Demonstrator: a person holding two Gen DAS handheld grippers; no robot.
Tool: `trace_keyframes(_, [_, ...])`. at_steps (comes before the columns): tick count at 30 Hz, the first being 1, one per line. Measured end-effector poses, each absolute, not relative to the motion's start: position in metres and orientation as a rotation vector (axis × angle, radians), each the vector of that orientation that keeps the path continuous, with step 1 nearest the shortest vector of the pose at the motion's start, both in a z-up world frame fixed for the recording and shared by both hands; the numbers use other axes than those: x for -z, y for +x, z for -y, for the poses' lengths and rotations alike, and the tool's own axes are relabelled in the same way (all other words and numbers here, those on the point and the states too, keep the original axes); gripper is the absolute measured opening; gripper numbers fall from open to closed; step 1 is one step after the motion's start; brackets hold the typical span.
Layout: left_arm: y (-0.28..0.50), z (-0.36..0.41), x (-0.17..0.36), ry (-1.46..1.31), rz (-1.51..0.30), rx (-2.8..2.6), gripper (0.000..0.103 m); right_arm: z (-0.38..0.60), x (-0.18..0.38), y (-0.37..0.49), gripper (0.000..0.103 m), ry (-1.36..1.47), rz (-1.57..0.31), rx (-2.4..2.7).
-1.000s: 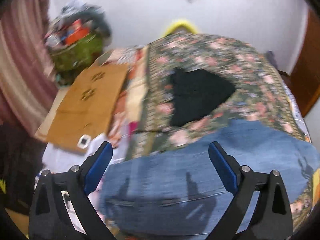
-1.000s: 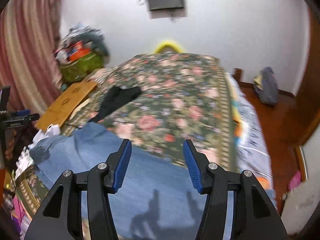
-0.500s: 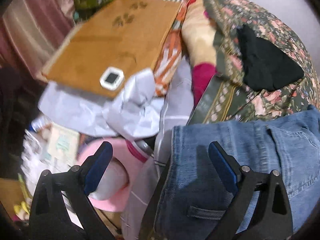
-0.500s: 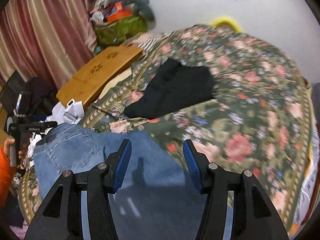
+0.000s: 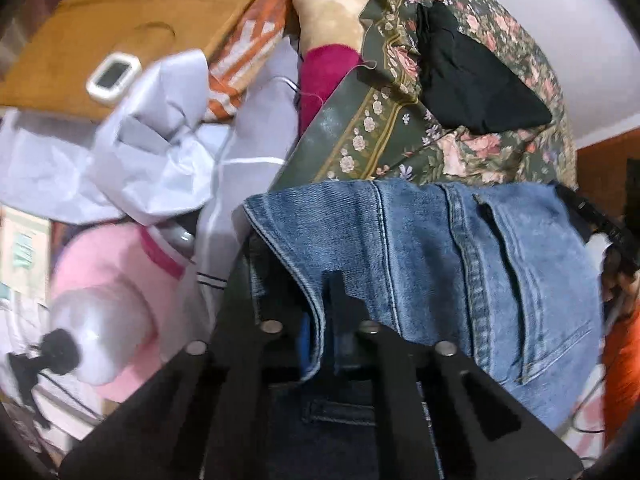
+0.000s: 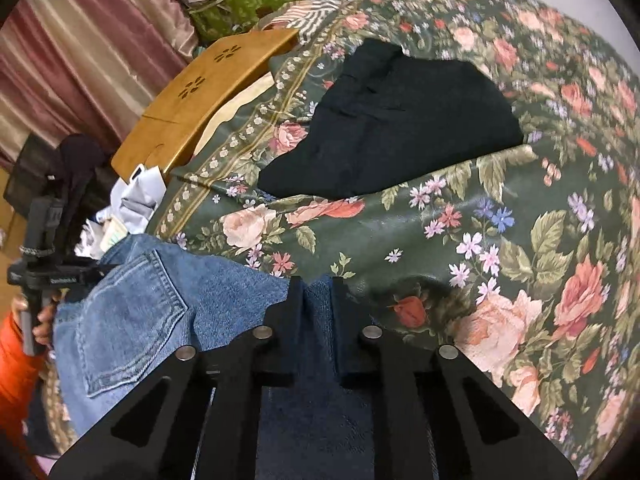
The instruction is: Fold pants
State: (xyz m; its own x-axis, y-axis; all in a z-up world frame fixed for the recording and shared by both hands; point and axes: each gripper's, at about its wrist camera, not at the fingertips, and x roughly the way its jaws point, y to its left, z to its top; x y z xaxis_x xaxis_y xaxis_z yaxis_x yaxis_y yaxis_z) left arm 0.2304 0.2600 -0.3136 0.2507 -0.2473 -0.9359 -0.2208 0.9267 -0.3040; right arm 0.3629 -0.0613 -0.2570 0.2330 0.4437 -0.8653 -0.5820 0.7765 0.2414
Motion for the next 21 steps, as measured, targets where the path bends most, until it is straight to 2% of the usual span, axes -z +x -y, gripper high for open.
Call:
trace_keyframes(5, [0.207, -0.248, 0.304, -0.174, -1.280, -0.120, 0.006, 0.054, 0.251, 0.354, 0.006, -0.241, -1.045, -0.672])
trace_keyframes(10, [0.183, -0.251, 0.310, -0.145, -1.266, -0.157, 0.008, 0.056, 0.246, 0.355, 0.006, -0.233, -1.013, -0.619])
trace_keyframes(12, [0.181, -0.256, 0.307, -0.143, -1.262, -0.186, 0.013, 0.060, 0.237, 0.354, 0.005, -0.247, -0.962, -0.542])
trace_keyframes(14, [0.178, -0.262, 0.300, -0.153, -1.250, -0.200, 0.017, 0.068, 0.224, 0.351, 0.005, -0.246, -0.936, -0.494])
trace_keyframes(18, [0.163, -0.274, 0.269, -0.112, -1.181, -0.269, 0.018, 0.074, 0.199, 0.328, 0.005, -0.244, -0.924, -0.558])
trace_keyframes(20, [0.153, -0.275, 0.252, -0.118, -1.146, -0.255, 0.022, 0.071, 0.186, 0.306, 0.008, -0.261, -0.910, -0.604])
trace_keyframes(21, [0.148, -0.272, 0.244, -0.109, -1.124, -0.243, 0.025, 0.069, 0.182, 0.296, 0.014, -0.268, -0.904, -0.623])
